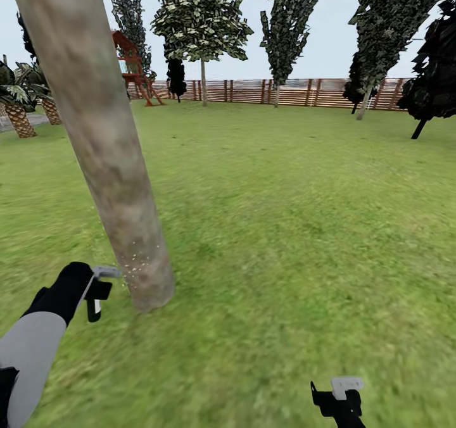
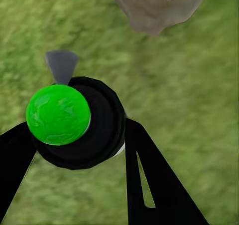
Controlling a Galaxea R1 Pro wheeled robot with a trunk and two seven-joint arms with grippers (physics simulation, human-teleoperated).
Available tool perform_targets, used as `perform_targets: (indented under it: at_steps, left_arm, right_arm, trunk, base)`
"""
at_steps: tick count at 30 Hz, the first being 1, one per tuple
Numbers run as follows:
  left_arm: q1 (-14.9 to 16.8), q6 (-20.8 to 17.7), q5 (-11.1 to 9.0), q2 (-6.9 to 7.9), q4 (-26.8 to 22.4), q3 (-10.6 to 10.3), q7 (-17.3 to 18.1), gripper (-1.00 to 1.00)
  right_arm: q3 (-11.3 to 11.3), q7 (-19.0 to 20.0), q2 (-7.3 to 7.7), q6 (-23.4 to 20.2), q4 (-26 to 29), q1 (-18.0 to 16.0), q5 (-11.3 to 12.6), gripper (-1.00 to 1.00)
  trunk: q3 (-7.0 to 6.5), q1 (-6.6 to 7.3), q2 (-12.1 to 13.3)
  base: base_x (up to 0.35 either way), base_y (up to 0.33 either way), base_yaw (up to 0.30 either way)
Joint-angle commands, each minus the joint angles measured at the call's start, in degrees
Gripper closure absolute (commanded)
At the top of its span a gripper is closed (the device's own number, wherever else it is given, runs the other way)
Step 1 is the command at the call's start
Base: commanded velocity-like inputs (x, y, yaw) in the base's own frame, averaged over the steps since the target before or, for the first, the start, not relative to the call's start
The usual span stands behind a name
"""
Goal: In the garden, pick up the pesticide atomizer on the floor and spray pesticide onto both trees until each tree trunk is fully covered.
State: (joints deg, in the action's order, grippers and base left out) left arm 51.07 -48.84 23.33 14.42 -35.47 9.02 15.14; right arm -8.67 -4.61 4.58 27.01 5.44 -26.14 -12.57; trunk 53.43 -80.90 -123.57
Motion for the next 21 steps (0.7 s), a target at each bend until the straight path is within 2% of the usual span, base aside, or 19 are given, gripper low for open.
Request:
perform_targets:
  at_steps: [1, 7, 12, 15, 16, 18, 21]
  left_arm:
    - [0.0, -0.1, 0.7, -0.07, 0.0, 0.1, 0.6, 1.00]
    - [0.0, 0.0, 0.8, 0.03, 0.0, -0.1, 0.5, 1.00]
    - [0.0, 0.2, 0.9, 0.37, 0.0, -0.3, 0.5, 1.00]
    - [0.0, 0.2, 0.8, -0.07, 0.0, -0.2, 0.4, 1.00]
    - [0.0, 0.2, 0.9, -1.46, 0.0, -0.2, 0.3, 1.00]
    - [0.0, 0.3, 1.0, -2.47, 0.1, -0.2, 0.1, 1.00]
    - [0.0, 0.3, 1.2, -2.20, 0.2, 0.0, 0.1, 1.00]
  right_arm:
    - [-0.4, -0.2, -0.01, 0.2, -0.1, 0.0, -0.6, -1.00]
    - [-0.4, -0.1, -0.01, 0.2, -0.1, 0.0, -0.6, -1.00]
    - [-0.4, -0.1, -0.01, 0.2, -0.1, 0.0, -0.6, -1.00]
    - [-0.4, -0.1, -0.01, 0.2, -0.1, 0.0, -0.6, -1.00]
    - [-0.4, -0.1, -0.01, 0.2, -0.1, 0.0, -0.6, -1.00]
    - [-0.4, -0.1, -0.01, 0.2, -0.1, 0.0, -0.6, -1.00]
    - [-0.4, -0.1, -0.01, 0.2, -0.1, 0.0, -0.6, -1.00]
  trunk:
    - [0.05, -0.01, 0.0]
    - [0.05, -0.01, 0.0]
    - [0.05, -0.01, 0.0]
    - [0.05, -0.01, 0.0]
    - [0.05, -0.01, 0.0]
    - [0.05, -0.01, 0.0]
    - [0.05, -0.01, 0.0]
  base:
    - [0.226, 0.225, 0.000]
    - [0.223, 0.224, 0.000]
    - [0.055, 0.056, 0.000]
    - [0.003, 0.003, 0.000]
    - [0.000, 0.000, 0.000]
    - [0.000, 0.000, 0.000]
    - [0.000, 0.000, 0.000]
